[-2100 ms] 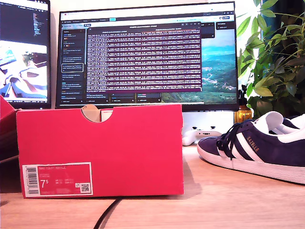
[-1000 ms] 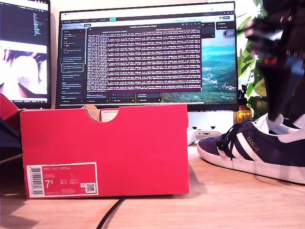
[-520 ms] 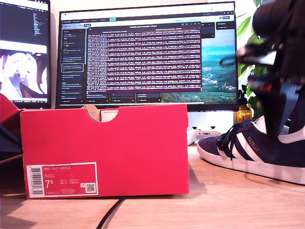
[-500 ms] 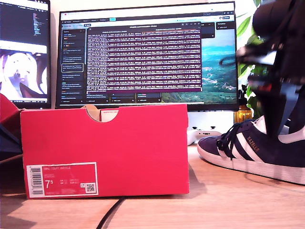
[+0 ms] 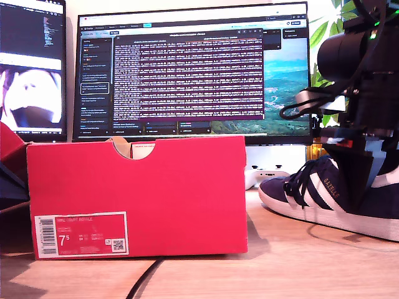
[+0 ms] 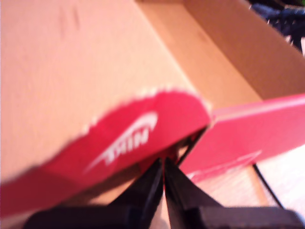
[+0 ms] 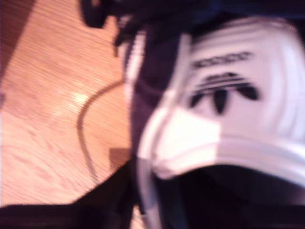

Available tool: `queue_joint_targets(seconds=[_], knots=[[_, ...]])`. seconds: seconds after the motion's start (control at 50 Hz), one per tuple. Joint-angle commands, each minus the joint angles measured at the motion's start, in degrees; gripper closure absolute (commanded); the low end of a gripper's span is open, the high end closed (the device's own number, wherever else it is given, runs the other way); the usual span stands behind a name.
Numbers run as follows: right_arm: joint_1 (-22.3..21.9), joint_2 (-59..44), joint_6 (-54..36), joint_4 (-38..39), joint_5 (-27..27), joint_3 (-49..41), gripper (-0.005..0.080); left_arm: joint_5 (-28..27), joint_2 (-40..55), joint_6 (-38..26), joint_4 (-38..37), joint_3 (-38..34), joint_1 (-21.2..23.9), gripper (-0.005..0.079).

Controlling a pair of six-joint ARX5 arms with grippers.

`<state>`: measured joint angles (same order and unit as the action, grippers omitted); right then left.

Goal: Pack the blue shoes by picking the first shoe and placing it inside the red shoebox, left side, then picking and rotating the second shoe and placing it in the shoebox

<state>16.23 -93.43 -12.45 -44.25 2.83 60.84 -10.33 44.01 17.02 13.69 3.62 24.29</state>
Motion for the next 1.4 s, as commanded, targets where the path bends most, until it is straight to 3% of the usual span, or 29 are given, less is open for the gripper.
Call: queue_joint_targets(seconds=[0.0,0.28,0.48,0.86,1.02,1.38], knots=[[-0.11,-0.9,0.02,3.28,-0.22,-0.72,0.0762,0.17,0.24,-0.07,-0.24,-1.4,0.22,0.0762],[1.95,-0.9,6.34,-0.66,0.48,4.85,0.0763,0.31,0.24,-0.07,-1.29,-1.4,0.2,0.0762],[4.57,-0.87,12.76,-5.66,6.34,12.24,0.0763,0.37,0.24,-0.09,0.42,-1.4,0.2,0.0762],[9.44,-0.87,24.72,-9.66,10.36,26.82,0.0763,0.46,0.24,-0.09,3.15,-1.4,0.2,0.0762],[12.39,-0.87,29.24,-7.54,12.26,31.54,0.0763,1.6,0.24,-0.09,3.15,-1.4,0.2,0.0762],[21.94,-1.51,42.34,6.58,12.11,31.69,0.0763,1.84,0.24,-0.13,3.06,-1.4,0.2,0.0762]])
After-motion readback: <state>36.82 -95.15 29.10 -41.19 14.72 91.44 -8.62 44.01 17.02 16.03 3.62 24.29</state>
